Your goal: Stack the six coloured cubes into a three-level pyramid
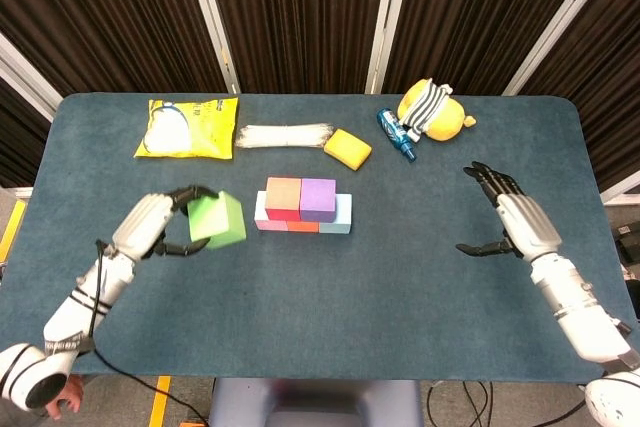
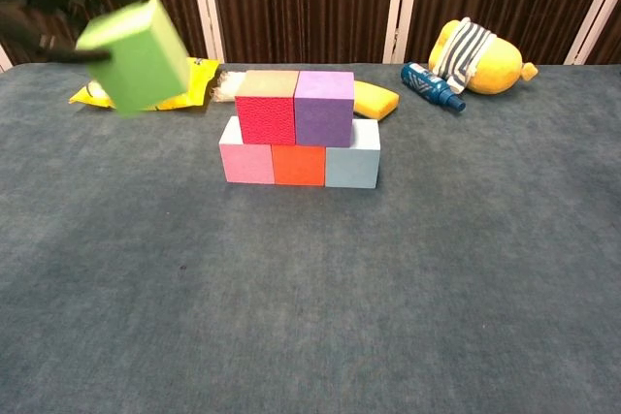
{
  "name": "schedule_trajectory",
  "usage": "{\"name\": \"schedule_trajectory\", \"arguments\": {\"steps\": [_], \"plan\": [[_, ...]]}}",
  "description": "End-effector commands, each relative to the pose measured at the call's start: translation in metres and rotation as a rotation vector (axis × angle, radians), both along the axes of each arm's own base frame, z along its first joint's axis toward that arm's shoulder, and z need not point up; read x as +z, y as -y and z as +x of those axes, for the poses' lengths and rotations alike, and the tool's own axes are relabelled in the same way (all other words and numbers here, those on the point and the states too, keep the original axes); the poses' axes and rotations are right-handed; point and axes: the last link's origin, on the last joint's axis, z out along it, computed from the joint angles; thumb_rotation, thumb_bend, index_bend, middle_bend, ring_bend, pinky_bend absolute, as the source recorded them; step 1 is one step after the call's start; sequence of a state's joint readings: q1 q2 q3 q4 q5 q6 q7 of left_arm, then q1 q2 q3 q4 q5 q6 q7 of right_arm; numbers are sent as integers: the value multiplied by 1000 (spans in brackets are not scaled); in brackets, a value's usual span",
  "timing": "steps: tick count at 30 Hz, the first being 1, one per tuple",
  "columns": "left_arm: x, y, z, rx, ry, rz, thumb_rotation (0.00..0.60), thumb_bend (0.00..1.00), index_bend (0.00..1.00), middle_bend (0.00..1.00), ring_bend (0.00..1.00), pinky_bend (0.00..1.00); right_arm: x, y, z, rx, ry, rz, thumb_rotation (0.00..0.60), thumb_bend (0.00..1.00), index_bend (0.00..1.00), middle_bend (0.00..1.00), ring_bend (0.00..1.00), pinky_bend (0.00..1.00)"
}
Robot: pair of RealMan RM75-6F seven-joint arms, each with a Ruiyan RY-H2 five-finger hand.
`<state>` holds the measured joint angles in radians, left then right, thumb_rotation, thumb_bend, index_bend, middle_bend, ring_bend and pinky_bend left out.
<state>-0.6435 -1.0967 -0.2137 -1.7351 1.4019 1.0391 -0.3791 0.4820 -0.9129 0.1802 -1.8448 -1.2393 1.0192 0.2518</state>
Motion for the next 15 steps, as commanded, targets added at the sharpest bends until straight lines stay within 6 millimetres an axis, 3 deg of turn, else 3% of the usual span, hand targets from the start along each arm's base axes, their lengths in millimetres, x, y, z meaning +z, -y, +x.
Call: {"name": "schedule_trajectory", "arguments": {"steps": [1,9,15], "plan": [[15,-27,35,-13,55,12,600,332,291,373,331,454,6,-3,-3,-7,2,-15,600,192,119,96,0,90],[-7,-61,79,-56,-14,-3,600,331,290,371,324,417,18,-8,-7,-27,6,-48,600,192,119,96,0,90],[-33,-75,95,-76,-92,-8,600,330,290,369,319,393,20,-8,-8,-39,5,-54,600,192,119,96,0,90]]}}
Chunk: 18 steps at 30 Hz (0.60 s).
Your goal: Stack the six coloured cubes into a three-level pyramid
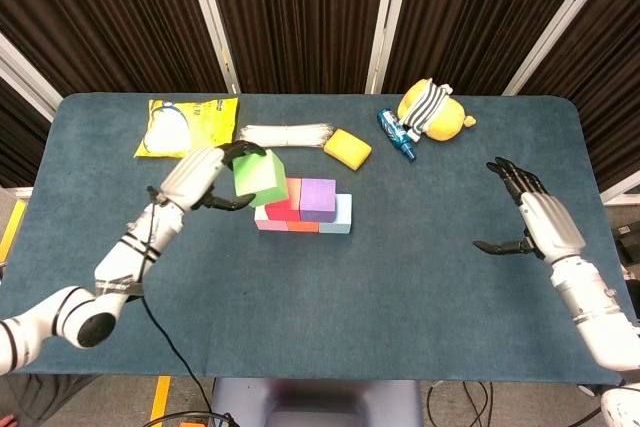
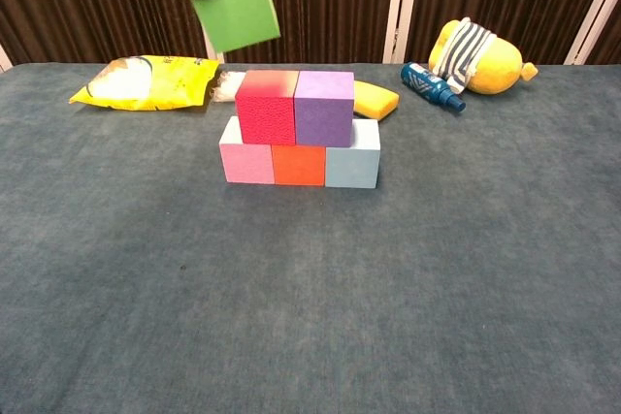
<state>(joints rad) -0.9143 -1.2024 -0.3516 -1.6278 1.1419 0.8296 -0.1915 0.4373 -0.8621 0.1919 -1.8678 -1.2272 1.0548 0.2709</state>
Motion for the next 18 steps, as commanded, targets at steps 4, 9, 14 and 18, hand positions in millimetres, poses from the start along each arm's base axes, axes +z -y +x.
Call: {"name": "schedule_trajectory", "arguments": {"steps": [4,9,14,18], "plan": [[-18,-11,13,-17,-61,-8,600,330,290,368,313,369,1,0,0,-2,1,-3,600,192,119,96,0,90],[-33,-17,32,-74,-159,-13,600,330,279,366,305,348,3,1,-2,-12,0,-6,600,192,119,96,0,90],[-39,-18,40,-91,-184,-18,600,330,278,365,303,341,3,0,-4,-21,1,-8,600,192,119,96,0,90],[-46,-20,47,-92,-193,-32,600,330,277,364,303,339,4,1,-5,-23,1,-9,600,192,119,96,0,90]]}}
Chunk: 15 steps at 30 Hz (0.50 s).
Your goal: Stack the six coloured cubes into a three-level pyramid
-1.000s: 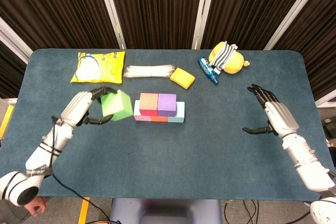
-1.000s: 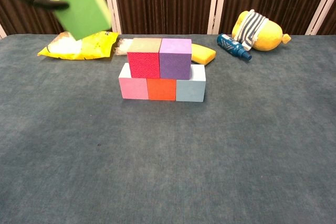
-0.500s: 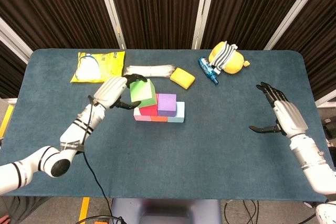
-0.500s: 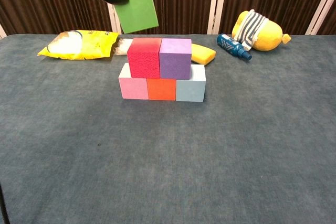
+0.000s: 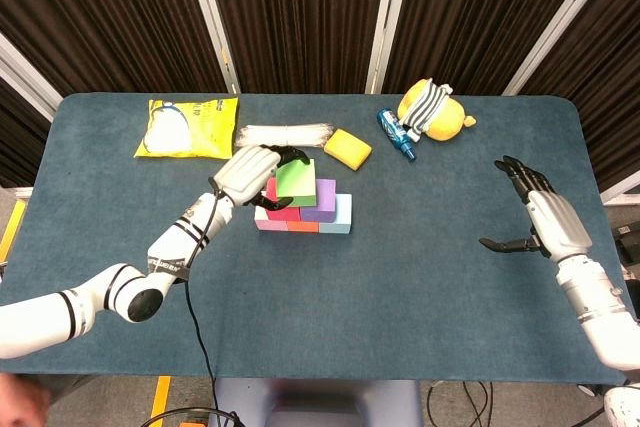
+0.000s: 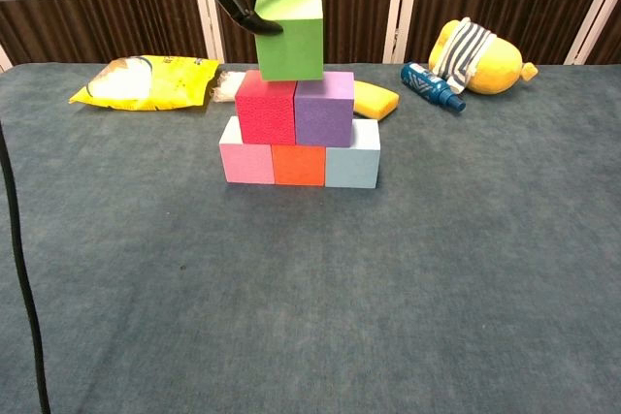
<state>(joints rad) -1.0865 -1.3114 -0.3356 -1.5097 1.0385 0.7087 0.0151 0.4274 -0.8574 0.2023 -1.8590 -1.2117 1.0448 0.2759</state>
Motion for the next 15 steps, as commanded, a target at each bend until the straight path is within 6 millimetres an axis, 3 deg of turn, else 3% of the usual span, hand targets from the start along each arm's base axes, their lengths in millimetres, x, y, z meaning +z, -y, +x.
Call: {"name": "schedule_trajectory", "arguments": {"steps": [1,15], "plan": [[-6,-1,5,5,1,-18,600,329,277,364,303,339,0,0,0,0,-1,-1,600,192,118,96,0,90],[-11,-8,9,19,-42,-34,600,330,274,358,290,316,1,3,-4,-11,-1,-1,600,192,118,96,0,90]]}}
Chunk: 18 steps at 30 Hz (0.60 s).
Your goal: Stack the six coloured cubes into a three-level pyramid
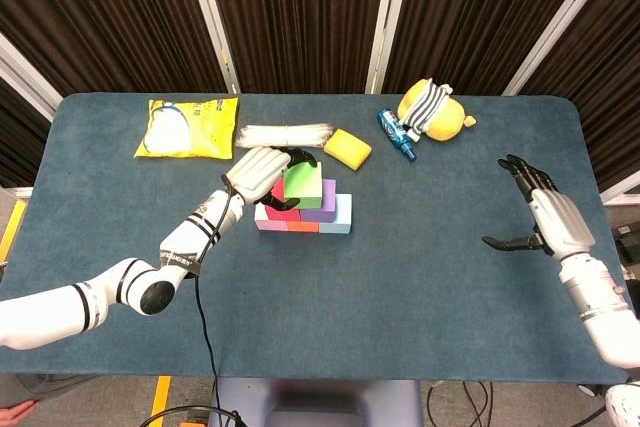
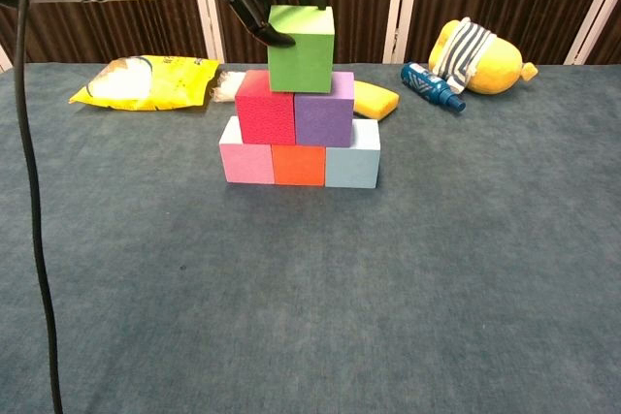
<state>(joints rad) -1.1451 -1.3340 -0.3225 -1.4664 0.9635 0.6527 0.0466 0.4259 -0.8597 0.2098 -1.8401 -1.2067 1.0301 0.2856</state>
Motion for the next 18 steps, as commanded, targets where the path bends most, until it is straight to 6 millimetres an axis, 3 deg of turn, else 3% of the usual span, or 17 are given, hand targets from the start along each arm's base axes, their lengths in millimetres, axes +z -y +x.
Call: {"name": "schedule_trajectory", "arguments": {"steps": [1,18], "plan": [[0,-1,0,3,-4,-3,600,330,274,357,290,315,0,1,0,1,0,0,600,192,118,96,0,90],[3,-4,-5,28,3,-20,600,329,261,348,282,301,0,4,0,-1,-3,-2,600,192,117,96,0,90]]}}
